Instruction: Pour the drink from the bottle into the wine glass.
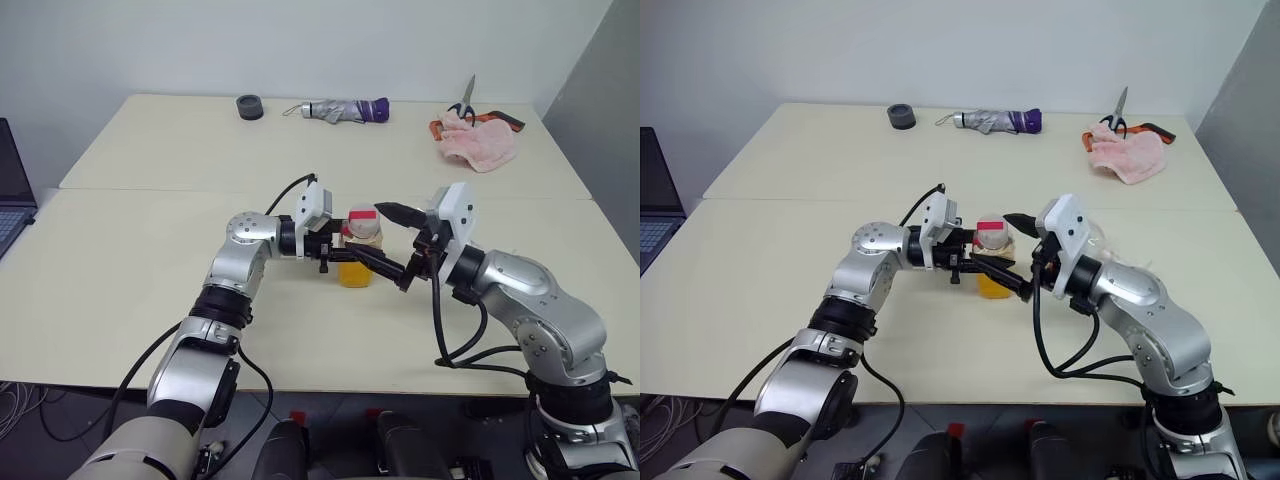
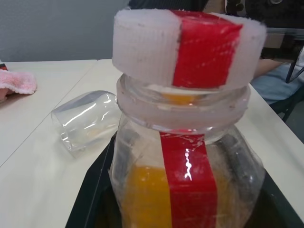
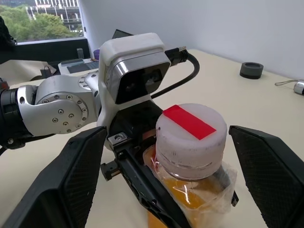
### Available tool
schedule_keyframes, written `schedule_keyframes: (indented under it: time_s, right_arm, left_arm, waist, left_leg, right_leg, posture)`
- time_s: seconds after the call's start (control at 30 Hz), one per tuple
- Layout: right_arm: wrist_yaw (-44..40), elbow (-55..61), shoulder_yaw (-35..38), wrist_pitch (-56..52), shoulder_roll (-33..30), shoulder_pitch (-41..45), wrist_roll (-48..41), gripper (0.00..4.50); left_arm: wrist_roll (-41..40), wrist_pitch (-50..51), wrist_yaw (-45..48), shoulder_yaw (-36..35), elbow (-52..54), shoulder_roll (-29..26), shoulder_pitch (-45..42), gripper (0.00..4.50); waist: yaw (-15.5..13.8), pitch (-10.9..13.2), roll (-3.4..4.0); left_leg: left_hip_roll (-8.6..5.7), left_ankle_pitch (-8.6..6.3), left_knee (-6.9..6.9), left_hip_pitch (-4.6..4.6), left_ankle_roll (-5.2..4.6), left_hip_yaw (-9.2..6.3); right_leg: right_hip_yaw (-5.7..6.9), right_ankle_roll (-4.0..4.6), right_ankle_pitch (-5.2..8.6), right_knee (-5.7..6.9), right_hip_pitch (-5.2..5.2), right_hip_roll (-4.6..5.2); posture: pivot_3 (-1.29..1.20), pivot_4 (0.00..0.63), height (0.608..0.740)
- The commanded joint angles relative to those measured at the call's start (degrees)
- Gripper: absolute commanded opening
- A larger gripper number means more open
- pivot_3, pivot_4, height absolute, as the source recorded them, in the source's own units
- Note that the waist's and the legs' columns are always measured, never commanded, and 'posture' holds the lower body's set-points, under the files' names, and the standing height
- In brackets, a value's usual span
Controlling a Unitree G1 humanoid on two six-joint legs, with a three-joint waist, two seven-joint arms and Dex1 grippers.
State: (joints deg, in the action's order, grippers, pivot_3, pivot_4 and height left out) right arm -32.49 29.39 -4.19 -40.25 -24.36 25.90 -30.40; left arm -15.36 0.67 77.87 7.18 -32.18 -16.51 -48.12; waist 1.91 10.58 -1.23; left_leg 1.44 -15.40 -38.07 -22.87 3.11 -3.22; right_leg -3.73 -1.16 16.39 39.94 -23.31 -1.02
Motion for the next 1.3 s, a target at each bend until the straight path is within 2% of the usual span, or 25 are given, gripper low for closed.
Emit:
schedule_keyframes:
  time_s: [0.03, 0.43, 0.53, 0.7, 0.73, 0.87, 1.1, 1.23, 1.3]
  right_arm:
    - [-0.56, 0.06, 0.27, 0.27, 0.37, 1.85, -1.0, 4.38]
    - [-1.15, -3.77, -1.0, 2.63, 1.39, 4.63, 0.82, 4.38]
    - [-1.07, -4.07, -1.53, 3.61, 1.43, 4.86, 1.73, 3.81]
    - [-0.98, -3.86, -2.08, 5.73, 1.78, 4.72, 3.78, 1.99]
    - [-1.2, -3.69, -2.38, 6.35, 1.53, 4.63, 4.42, 1.79]
    - [-1.87, -3.32, -2.96, 8.89, 0.96, 4.41, 6.5, 1.78]
    - [0.76, -1.68, 6.53, 2.84, 4.96, 2.01, -6.38, 1.73]
    - [3.9, 0.77, 11.52, 1.02, 3.5, 0.5, -9.43, 1.73]
    - [4.96, 1.7, 14.93, 1.17, 0.74, -2.14, -8.46, 1.73]
  left_arm:
    - [-1.18, -0.83, -0.36, -1.0, 2.46, 0.36, -1.36, 1.78]
    - [-1.3, -0.45, -0.41, -0.91, 2.93, 0.6, -1.13, 1.78]
    - [-1.3, -0.37, -0.41, -0.87, 3.06, 0.64, -1.04, 1.78]
    - [-1.31, -0.23, -0.39, -0.82, 3.32, 0.67, -0.82, 1.78]
    - [-1.31, -0.21, -0.41, -0.82, 3.37, 0.67, -0.79, 1.78]
    - [-1.31, -0.06, -0.43, -0.86, 3.5, 0.73, -0.69, 1.77]
    - [-1.41, 0.26, -0.79, -0.82, 4.18, 0.84, -0.1, 1.77]
    - [-1.47, 0.64, -1.22, -0.95, 4.87, 0.67, 0.54, 1.77]
    - [-1.53, 0.91, -1.6, -1.14, 5.4, 0.54, 0.97, 1.77]
  waist:
    - [0.0, 0.0, 0.0]
    - [0.0, 0.0, 0.0]
    - [0.01, 0.0, 0.0]
    - [0.01, 0.0, 0.0]
    - [0.02, 0.0, 0.0]
    - [0.01, 0.0, 0.0]
    - [-0.05, 0.0, 0.0]
    - [-0.05, 0.0, 0.0]
    - [-0.07, 0.0, 0.0]
  left_leg:
    - [0.0, 0.0, 0.0, 0.0, 0.0, 0.0]
    - [0.0, 0.0, 0.0, 0.0, 0.0, 0.0]
    - [0.0, 0.0, 0.0, 0.0, 0.0, 0.0]
    - [0.0, 0.0, 0.0, 0.0, 0.0, 0.0]
    - [0.01, 0.0, 0.0, 0.0, 0.0, 0.0]
    - [0.0, 0.0, 0.0, 0.0, 0.0, 0.0]
    - [0.01, 0.0, 0.0, -0.01, 0.0, -0.01]
    - [0.0, 0.0, 0.0, -0.02, 0.0, 0.0]
    - [0.0, 0.0, 0.02, -0.03, 0.0, -0.01]
  right_leg:
    - [0.0, 0.0, 0.0, 0.0, 0.0, 0.0]
    - [0.0, 0.0, 0.0, 0.0, 0.0, 0.0]
    - [0.0, 0.0, 0.0, 0.0, 0.0, 0.0]
    - [0.01, 0.0, 0.0, 0.0, 0.0, 0.0]
    - [0.0, 0.0, 0.0, 0.0, 0.0, 0.0]
    - [0.0, 0.0, 0.0, 0.0, 0.0, 0.0]
    - [0.01, 0.0, 0.0, 0.0, 0.0, 0.02]
    - [0.0, 0.0, 0.0, 0.0, 0.0, 0.07]
    - [0.01, 0.0, 0.0, -0.01, 0.0, 0.06]
  posture:
    - [0.0, 0.15, 0.74]
    - [0.0, 0.15, 0.74]
    - [0.0, 0.15, 0.74]
    - [0.0, 0.15, 0.74]
    - [0.0, 0.15, 0.74]
    - [0.0, 0.15, 0.74]
    - [0.0, 0.15, 0.74]
    - [0.0, 0.15, 0.74]
    - [0.0, 0.15, 0.74]
